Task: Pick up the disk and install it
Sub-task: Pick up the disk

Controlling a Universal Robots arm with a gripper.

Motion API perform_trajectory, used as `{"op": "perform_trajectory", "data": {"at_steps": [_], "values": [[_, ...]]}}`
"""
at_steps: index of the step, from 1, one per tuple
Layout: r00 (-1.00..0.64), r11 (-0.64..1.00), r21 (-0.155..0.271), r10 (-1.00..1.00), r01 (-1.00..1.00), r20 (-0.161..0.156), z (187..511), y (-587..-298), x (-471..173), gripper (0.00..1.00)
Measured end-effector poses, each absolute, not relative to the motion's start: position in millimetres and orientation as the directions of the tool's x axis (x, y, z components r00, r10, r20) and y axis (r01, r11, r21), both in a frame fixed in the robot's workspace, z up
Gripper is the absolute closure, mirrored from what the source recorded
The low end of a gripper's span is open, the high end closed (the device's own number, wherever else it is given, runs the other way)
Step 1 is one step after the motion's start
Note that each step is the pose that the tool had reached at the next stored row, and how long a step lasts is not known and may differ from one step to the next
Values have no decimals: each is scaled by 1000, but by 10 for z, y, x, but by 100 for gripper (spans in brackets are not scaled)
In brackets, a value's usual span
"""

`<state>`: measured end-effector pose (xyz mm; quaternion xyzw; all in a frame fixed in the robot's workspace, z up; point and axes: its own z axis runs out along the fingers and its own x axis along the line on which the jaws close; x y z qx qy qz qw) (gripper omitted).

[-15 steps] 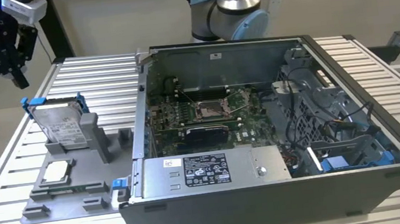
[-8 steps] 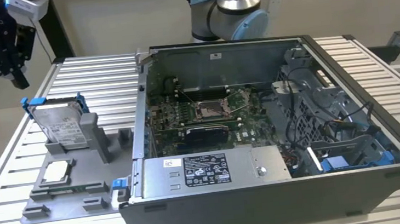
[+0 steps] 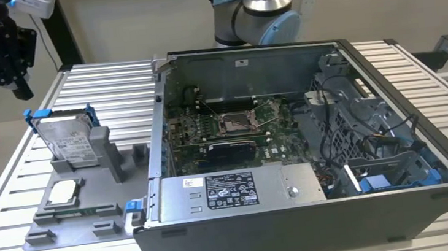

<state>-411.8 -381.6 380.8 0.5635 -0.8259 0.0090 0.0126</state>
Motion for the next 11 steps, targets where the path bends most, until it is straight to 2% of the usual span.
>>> {"op": "perform_trajectory", "data": {"at_steps": [6, 11], "values": [[-262, 262, -4, -965, -965, 28, 3799, -3816, -4118, 100], [-191, 190, -6, -982, -982, 13, 3796, -3816, -4118, 100]]}}
